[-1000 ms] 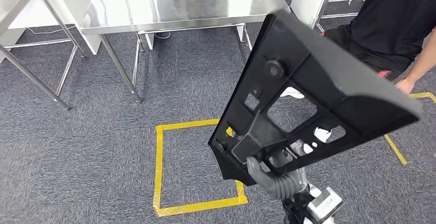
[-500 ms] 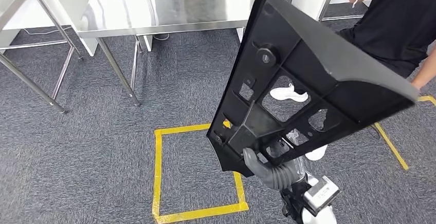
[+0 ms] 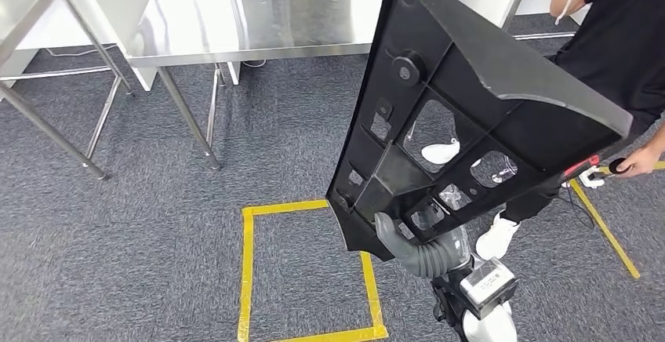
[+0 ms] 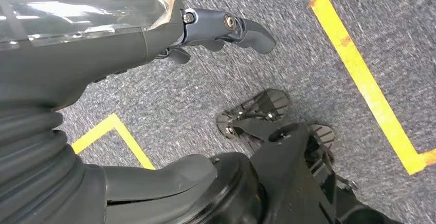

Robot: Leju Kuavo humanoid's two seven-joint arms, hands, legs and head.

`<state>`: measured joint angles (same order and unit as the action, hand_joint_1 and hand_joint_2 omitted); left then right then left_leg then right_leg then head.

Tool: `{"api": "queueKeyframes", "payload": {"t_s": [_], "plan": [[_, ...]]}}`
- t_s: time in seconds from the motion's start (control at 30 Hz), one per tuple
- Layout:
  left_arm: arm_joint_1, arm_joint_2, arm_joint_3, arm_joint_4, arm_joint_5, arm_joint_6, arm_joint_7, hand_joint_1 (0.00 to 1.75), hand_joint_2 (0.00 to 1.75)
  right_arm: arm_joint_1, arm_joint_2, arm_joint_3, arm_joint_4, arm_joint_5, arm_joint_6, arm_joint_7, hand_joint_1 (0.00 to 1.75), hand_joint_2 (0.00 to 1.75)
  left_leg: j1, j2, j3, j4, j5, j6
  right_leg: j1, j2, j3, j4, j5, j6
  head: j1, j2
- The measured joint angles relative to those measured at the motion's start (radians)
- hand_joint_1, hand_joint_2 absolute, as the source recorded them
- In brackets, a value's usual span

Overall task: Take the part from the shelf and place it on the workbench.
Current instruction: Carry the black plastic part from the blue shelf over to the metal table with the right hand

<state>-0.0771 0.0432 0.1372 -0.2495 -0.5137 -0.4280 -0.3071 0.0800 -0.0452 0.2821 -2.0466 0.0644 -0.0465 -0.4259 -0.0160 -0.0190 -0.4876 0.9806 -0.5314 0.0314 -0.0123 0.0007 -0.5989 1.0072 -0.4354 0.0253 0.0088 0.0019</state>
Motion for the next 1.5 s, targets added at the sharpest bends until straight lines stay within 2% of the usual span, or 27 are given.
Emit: {"api": "queueKeyframes", "payload": {"t_s": [0.07, 0.13, 0.23, 0.27, 0.3, 0.33, 0.4, 0.43, 0.47, 0.57, 0.6, 0.67, 0.73, 0.77, 0.8, 0.87, 0.9, 0.97, 1.1, 1.17, 1.23, 1.27, 1.3, 1.33, 1.4, 1.43, 1.5], "plan": [[-0.001, 0.000, 0.003, -0.001, -0.001, 0.000, 0.000, 0.00, 1.75, 0.001, 0.002, -0.001, -0.002, 0.003, -0.003, 0.000, 1.75, 1.75, 0.005, 0.002, 0.004, 0.005, -0.011, -0.011, -0.007, 0.002, 0.009, -0.004, -0.005, -0.014, 0.000, 0.000], [-0.003, 0.000, 0.006, -0.001, -0.003, -0.003, 0.000, 0.00, 1.75, 0.002, 0.006, -0.001, -0.005, 0.008, -0.004, 0.000, 1.75, 1.75, 0.011, 0.007, -0.021, 0.066, -0.042, -0.025, -0.014, 0.002, 0.023, -0.009, -0.011, -0.028, -0.001, 0.000], [-0.002, -0.001, 0.007, -0.001, -0.010, -0.001, 0.002, 0.00, 1.75, 0.004, 0.013, -0.002, -0.008, 0.022, -0.005, -0.002, 1.75, 1.75, 0.025, 0.012, -0.155, 0.272, -0.108, -0.045, -0.015, 0.002, 0.039, -0.010, -0.029, -0.037, -0.002, 0.000], [-0.001, -0.001, 0.008, -0.001, -0.012, 0.000, 0.002, 0.00, 1.75, 0.005, 0.015, -0.002, -0.009, 0.025, -0.005, -0.002, 1.75, 1.75, 0.030, 0.012, -0.190, 0.305, -0.103, -0.049, -0.016, 0.002, 0.045, -0.009, -0.035, -0.035, -0.002, 0.000], [0.000, -0.002, 0.008, 0.000, -0.013, 0.000, 0.003, 0.00, 1.75, 0.006, 0.015, -0.002, -0.009, 0.028, -0.005, -0.002, 1.75, 1.75, 0.034, 0.013, -0.202, 0.297, -0.076, -0.052, -0.017, 0.003, 0.054, -0.009, -0.042, -0.032, -0.002, 0.000], [0.000, -0.003, 0.008, 0.000, -0.014, 0.000, 0.004, 0.00, 1.75, 0.006, 0.017, -0.003, -0.010, 0.030, -0.005, -0.001, 1.75, 1.75, 0.037, 0.015, -0.194, 0.251, -0.030, -0.054, -0.018, 0.004, 0.065, -0.009, -0.050, -0.029, -0.002, 0.000], [0.001, -0.005, 0.008, 0.002, -0.016, 0.000, 0.004, 0.00, 1.75, 0.005, 0.019, -0.006, -0.014, 0.035, -0.005, -0.001, 1.75, 1.75, 0.041, 0.018, -0.150, 0.117, 0.060, -0.054, -0.017, 0.005, 0.081, -0.009, -0.068, -0.018, -0.002, 0.000], [0.002, -0.007, 0.008, 0.003, -0.017, 0.001, 0.004, 0.00, 1.75, 0.004, 0.020, -0.007, -0.018, 0.037, -0.005, -0.001, 1.75, 1.75, 0.040, 0.018, -0.129, 0.069, 0.081, -0.050, -0.015, 0.005, 0.088, -0.010, -0.077, -0.011, -0.002, 0.000], [0.002, -0.008, 0.008, 0.004, -0.017, 0.002, 0.005, 0.00, 1.75, 0.003, 0.021, -0.009, -0.021, 0.037, -0.005, 0.000, 1.75, 1.75, 0.037, 0.018, -0.118, 0.044, 0.082, -0.043, -0.012, 0.005, 0.092, -0.012, -0.084, -0.004, -0.002, 0.000], [0.004, -0.010, 0.008, 0.004, -0.017, 0.004, 0.006, 0.00, 1.75, 0.005, 0.024, -0.012, -0.029, 0.038, -0.005, 0.001, 1.75, 1.75, 0.026, 0.015, -0.097, 0.029, 0.069, -0.012, -0.013, 0.004, 0.106, -0.015, -0.097, 0.018, 0.000, 0.000], [0.004, -0.011, 0.008, 0.004, -0.017, 0.004, 0.006, 0.00, 1.75, 0.005, 0.024, -0.013, -0.031, 0.039, -0.006, 0.001, 1.75, 1.75, 0.025, 0.015, -0.088, 0.023, 0.070, -0.003, -0.014, 0.003, 0.100, 0.004, -0.106, 0.020, 0.000, 0.000], [0.004, -0.012, 0.008, 0.004, -0.016, 0.008, 0.006, 0.00, 1.75, 0.006, 0.024, -0.016, -0.035, 0.039, -0.006, 0.001, 1.75, 1.75, 0.025, 0.016, -0.074, 0.015, 0.067, 0.011, -0.013, 0.001, 0.047, 0.105, -0.146, 0.013, 0.002, 0.000], [0.005, -0.012, 0.008, 0.004, -0.016, 0.011, 0.007, 0.00, 1.75, 0.009, 0.024, -0.018, -0.036, 0.039, -0.006, 0.001, 1.75, 1.75, 0.020, 0.015, -0.065, 0.015, 0.057, 0.020, -0.011, 0.001, -0.044, 0.241, -0.186, 0.008, 0.002, 0.000], [0.005, -0.012, 0.008, 0.004, -0.015, 0.012, 0.007, 0.00, 1.75, 0.011, 0.024, -0.020, -0.036, 0.039, -0.006, 0.001, 1.75, 1.75, 0.016, 0.013, -0.059, 0.015, 0.050, 0.023, -0.010, 0.002, -0.077, 0.277, -0.185, 0.011, 0.002, 0.000], [0.005, -0.013, 0.008, 0.004, -0.015, 0.012, 0.007, 0.00, 1.75, 0.013, 0.024, -0.021, -0.036, 0.039, -0.006, 0.001, 1.75, 1.75, 0.013, 0.011, -0.050, 0.015, 0.043, 0.024, -0.008, 0.002, -0.091, 0.274, -0.166, 0.017, 0.002, 0.000], [0.006, -0.015, 0.008, 0.004, -0.016, 0.011, 0.007, 0.00, 1.75, 0.014, 0.023, -0.024, -0.037, 0.040, -0.006, 0.000, 1.75, 1.75, 0.008, 0.006, -0.028, 0.015, 0.026, 0.023, -0.002, 0.001, -0.062, 0.160, -0.087, 0.028, 0.002, 0.000], [0.005, -0.016, 0.008, 0.004, -0.017, 0.012, 0.007, 0.00, 1.75, 0.014, 0.024, -0.025, -0.037, 0.042, -0.007, 0.000, 1.75, 1.75, 0.004, 0.004, -0.018, 0.016, 0.015, 0.021, 0.002, 0.001, -0.038, 0.093, -0.049, 0.026, 0.002, 0.000], [0.004, -0.018, 0.008, 0.004, -0.018, 0.012, 0.007, 0.00, 1.75, 0.016, 0.024, -0.027, -0.039, 0.045, -0.008, -0.001, 1.75, 1.75, -0.001, 0.002, -0.007, 0.016, -0.003, 0.013, 0.008, 0.001, -0.005, 0.018, -0.012, 0.010, 0.001, 0.000], [0.001, -0.018, 0.008, 0.003, -0.021, 0.011, 0.008, 0.00, 1.75, 0.021, 0.025, -0.031, -0.048, 0.054, -0.011, -0.008, 1.75, 1.75, 0.006, 0.005, -0.002, 0.028, -0.027, -0.009, 0.003, 0.004, 0.018, 0.001, -0.019, -0.022, 0.000, 0.000], [0.000, -0.018, 0.008, 0.002, -0.023, 0.009, 0.009, 0.00, 1.75, 0.026, 0.025, -0.031, -0.053, 0.057, -0.013, -0.015, 1.75, 1.75, 0.013, 0.009, -0.040, 0.106, -0.063, -0.021, -0.004, 0.004, 0.035, -0.008, -0.025, -0.035, -0.001, 0.000], [0.000, -0.019, 0.008, 0.002, -0.027, 0.008, 0.011, 0.00, 1.75, 0.033, 0.026, -0.032, -0.054, 0.060, -0.015, -0.023, 1.75, 1.75, 0.022, 0.011, -0.127, 0.239, -0.109, -0.033, -0.004, 0.003, 0.047, -0.009, -0.037, -0.042, -0.001, 0.000], [0.001, -0.019, 0.008, 0.002, -0.029, 0.009, 0.012, 0.00, 1.75, 0.038, 0.026, -0.032, -0.054, 0.061, -0.015, -0.025, 1.75, 1.75, 0.027, 0.012, -0.167, 0.288, -0.114, -0.038, -0.004, 0.003, 0.054, -0.009, -0.043, -0.042, -0.002, 0.000], [0.001, -0.019, 0.008, 0.002, -0.030, 0.009, 0.012, 0.00, 1.75, 0.042, 0.026, -0.033, -0.054, 0.062, -0.016, -0.026, 1.75, 1.75, 0.031, 0.013, -0.191, 0.299, -0.096, -0.042, -0.004, 0.004, 0.062, -0.009, -0.051, -0.040, -0.001, 0.000], [0.001, -0.019, 0.008, 0.002, -0.030, 0.009, 0.013, 0.00, 1.75, 0.044, 0.026, -0.033, -0.054, 0.062, -0.016, -0.027, 1.75, 1.75, 0.035, 0.014, -0.193, 0.270, -0.056, -0.044, -0.006, 0.006, 0.072, -0.009, -0.058, -0.037, -0.002, 0.000], [0.001, -0.019, 0.008, 0.002, -0.030, 0.009, 0.013, 0.00, 1.75, 0.046, 0.027, -0.034, -0.054, 0.062, -0.016, -0.028, 1.75, 1.75, 0.039, 0.016, -0.152, 0.141, 0.041, -0.045, -0.008, 0.008, 0.096, -0.010, -0.076, -0.028, -0.001, 0.000], [0.001, -0.019, 0.008, 0.003, -0.030, 0.009, 0.012, 0.00, 1.75, 0.045, 0.027, -0.034, -0.054, 0.061, -0.016, -0.028, 1.75, 1.75, 0.037, 0.016, -0.130, 0.086, 0.066, -0.041, -0.007, 0.008, 0.103, -0.011, -0.085, -0.022, -0.001, 0.000], [0.000, -0.019, 0.010, 0.003, -0.030, 0.009, 0.012, 0.00, 1.75, 0.044, 0.028, -0.036, -0.053, 0.059, -0.016, -0.029, 1.75, 1.75, 0.029, 0.013, -0.110, 0.040, 0.066, -0.025, -0.004, 0.009, 0.113, -0.013, -0.094, -0.005, -0.002, 0.000]]}}
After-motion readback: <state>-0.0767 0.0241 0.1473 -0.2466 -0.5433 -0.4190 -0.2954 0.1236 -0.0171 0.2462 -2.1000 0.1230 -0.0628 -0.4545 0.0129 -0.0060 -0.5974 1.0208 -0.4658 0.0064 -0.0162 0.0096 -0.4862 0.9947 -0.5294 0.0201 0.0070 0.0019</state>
